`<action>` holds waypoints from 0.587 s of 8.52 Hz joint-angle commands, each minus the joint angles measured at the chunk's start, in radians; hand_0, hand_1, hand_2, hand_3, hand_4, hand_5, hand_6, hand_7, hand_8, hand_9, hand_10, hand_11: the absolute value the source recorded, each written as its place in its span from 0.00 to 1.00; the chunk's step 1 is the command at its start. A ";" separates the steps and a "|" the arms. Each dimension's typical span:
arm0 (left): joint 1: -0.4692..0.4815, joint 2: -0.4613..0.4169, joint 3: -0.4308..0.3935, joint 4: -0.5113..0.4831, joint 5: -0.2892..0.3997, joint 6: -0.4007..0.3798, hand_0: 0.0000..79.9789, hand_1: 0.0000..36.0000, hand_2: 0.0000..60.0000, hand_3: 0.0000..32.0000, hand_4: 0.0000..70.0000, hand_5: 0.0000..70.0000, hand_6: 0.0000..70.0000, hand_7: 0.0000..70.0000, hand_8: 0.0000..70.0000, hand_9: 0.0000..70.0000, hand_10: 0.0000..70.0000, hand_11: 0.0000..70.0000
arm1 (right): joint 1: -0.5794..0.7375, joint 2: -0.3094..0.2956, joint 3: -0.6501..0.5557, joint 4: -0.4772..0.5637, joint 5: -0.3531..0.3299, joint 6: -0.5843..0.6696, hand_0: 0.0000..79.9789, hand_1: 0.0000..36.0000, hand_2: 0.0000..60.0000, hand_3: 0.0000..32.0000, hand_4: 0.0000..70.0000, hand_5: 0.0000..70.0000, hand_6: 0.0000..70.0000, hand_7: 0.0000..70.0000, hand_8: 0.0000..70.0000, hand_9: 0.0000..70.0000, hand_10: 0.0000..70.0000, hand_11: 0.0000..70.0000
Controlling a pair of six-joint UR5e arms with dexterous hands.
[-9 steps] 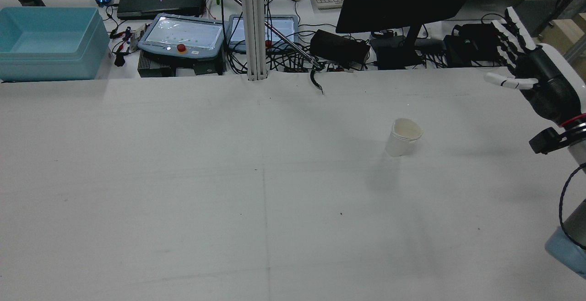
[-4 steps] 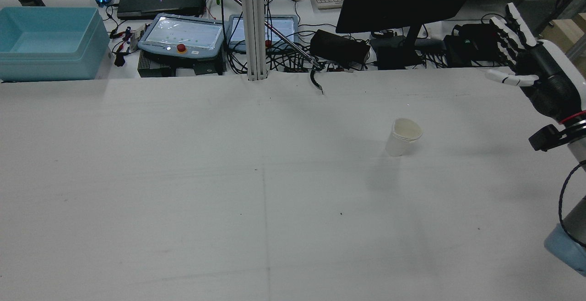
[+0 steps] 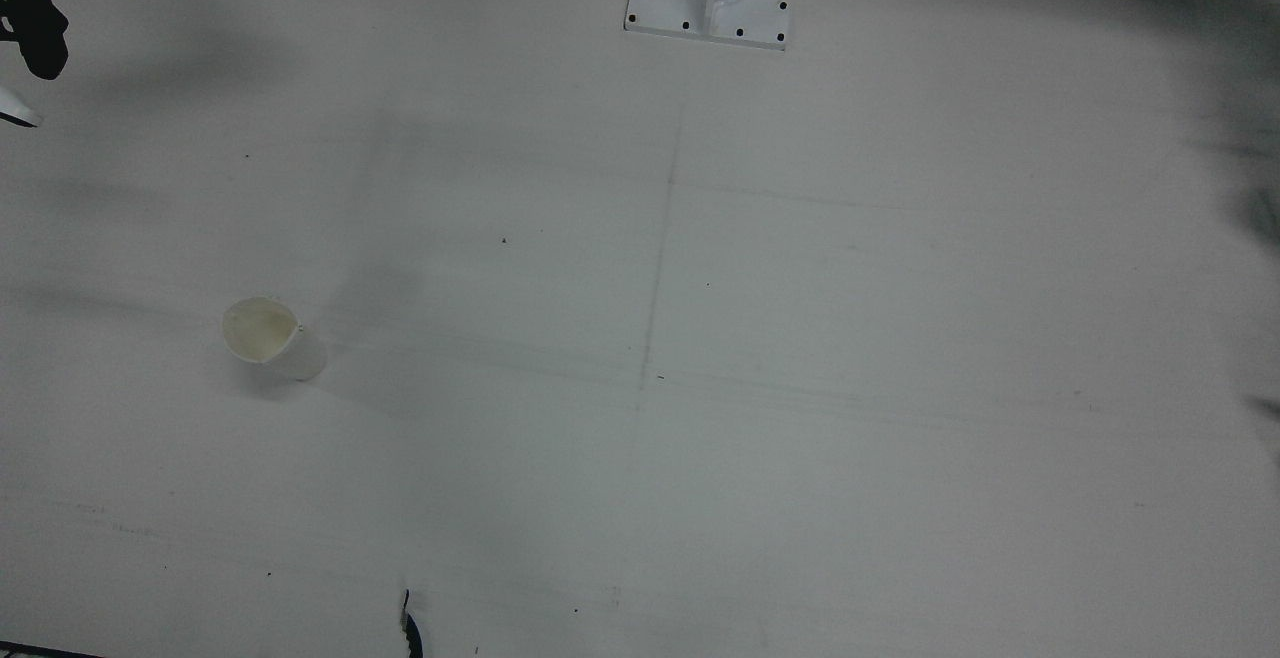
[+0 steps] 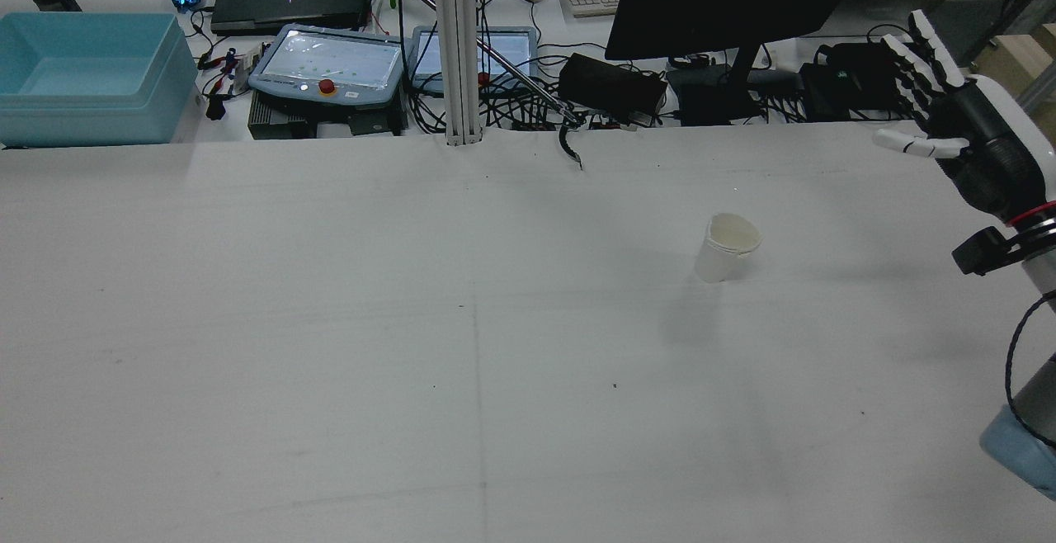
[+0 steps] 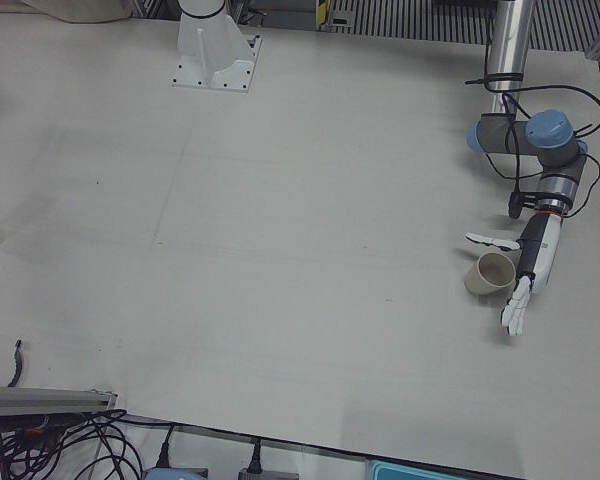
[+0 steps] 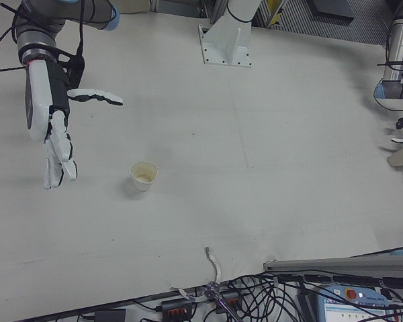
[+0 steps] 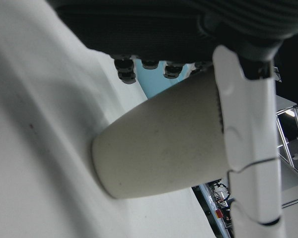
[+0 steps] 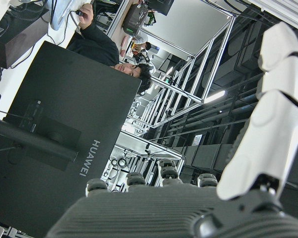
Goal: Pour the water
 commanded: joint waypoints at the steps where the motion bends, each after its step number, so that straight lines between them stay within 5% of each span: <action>1: 0.000 0.008 0.000 0.001 0.003 -0.001 1.00 0.70 0.00 0.00 0.31 0.00 0.07 0.04 0.00 0.00 0.10 0.19 | -0.003 0.000 -0.002 0.000 0.000 0.000 0.58 0.39 0.28 0.45 0.00 0.06 0.13 0.07 0.04 0.03 0.00 0.00; 3: 0.000 0.009 0.000 0.003 0.004 -0.001 1.00 0.86 0.00 0.00 0.36 0.00 0.07 0.04 0.00 0.00 0.11 0.21 | -0.005 0.000 -0.004 0.000 0.000 0.000 0.58 0.39 0.28 0.46 0.00 0.06 0.13 0.07 0.04 0.02 0.00 0.00; 4: 0.000 0.004 0.000 0.004 0.009 -0.001 1.00 0.84 0.00 0.00 0.38 0.13 0.07 0.04 0.00 0.00 0.11 0.21 | -0.005 0.000 -0.002 0.000 0.000 0.000 0.58 0.39 0.28 0.45 0.00 0.06 0.13 0.08 0.04 0.02 0.00 0.00; 5: 0.001 0.000 0.000 0.006 0.016 -0.004 1.00 0.72 0.00 0.00 0.39 0.34 0.06 0.03 0.00 0.00 0.10 0.19 | -0.005 0.000 -0.004 0.000 0.000 0.000 0.58 0.39 0.29 0.44 0.00 0.06 0.13 0.08 0.04 0.02 0.00 0.00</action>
